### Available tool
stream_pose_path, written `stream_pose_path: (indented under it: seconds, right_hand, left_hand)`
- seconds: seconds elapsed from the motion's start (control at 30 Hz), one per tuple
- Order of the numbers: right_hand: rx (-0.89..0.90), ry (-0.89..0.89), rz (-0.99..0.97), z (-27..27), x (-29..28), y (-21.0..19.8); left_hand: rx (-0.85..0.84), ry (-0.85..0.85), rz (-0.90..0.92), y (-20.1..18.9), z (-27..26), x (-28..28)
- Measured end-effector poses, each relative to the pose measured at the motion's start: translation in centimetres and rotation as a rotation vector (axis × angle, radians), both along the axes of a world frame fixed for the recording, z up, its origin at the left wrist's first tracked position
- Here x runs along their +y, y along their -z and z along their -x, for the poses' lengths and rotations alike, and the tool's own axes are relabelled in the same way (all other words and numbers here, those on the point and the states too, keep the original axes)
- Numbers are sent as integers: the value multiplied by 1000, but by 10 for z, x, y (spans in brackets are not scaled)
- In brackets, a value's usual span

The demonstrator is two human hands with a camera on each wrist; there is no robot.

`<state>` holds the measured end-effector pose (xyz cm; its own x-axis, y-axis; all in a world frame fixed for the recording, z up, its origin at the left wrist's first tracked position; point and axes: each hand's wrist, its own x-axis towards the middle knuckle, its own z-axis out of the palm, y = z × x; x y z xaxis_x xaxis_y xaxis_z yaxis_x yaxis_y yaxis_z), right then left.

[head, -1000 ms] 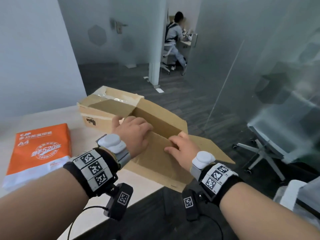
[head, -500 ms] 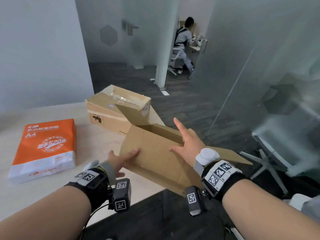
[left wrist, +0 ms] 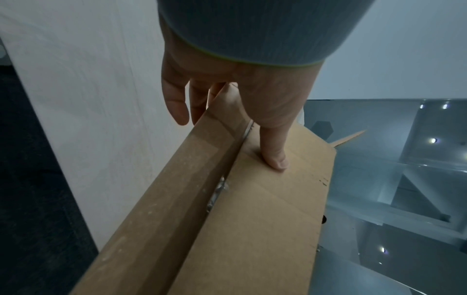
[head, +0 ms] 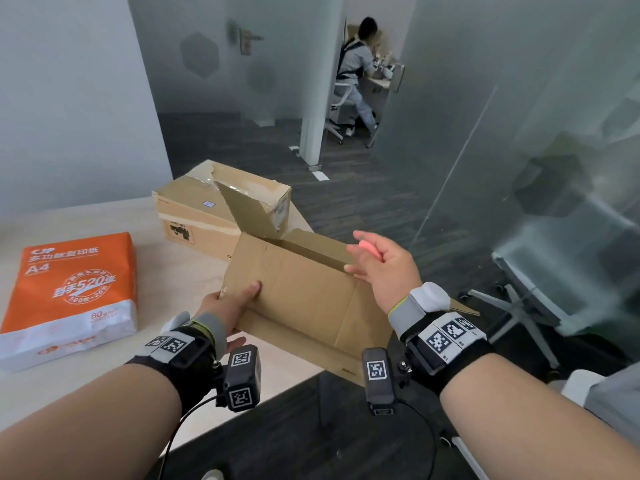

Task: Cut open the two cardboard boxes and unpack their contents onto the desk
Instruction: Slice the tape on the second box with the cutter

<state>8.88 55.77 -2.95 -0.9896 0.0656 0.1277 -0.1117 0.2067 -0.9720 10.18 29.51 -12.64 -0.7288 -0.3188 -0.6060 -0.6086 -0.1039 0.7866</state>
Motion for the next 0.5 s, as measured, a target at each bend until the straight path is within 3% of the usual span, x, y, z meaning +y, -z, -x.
stream_pose_path:
  seconds: [0.1,0.23,0.5]
  right_hand:
    - [52,50,-29,2,4,-7]
    - [-8,115,-6,9,4,-11]
    - [-68,31,35,5,-8,-12]
  left_hand:
    - [1,-3,-6,0,1,-3]
    - [-10,2,-15,-3,4,-3]
    - [4,-2,-30,-5,7,-3]
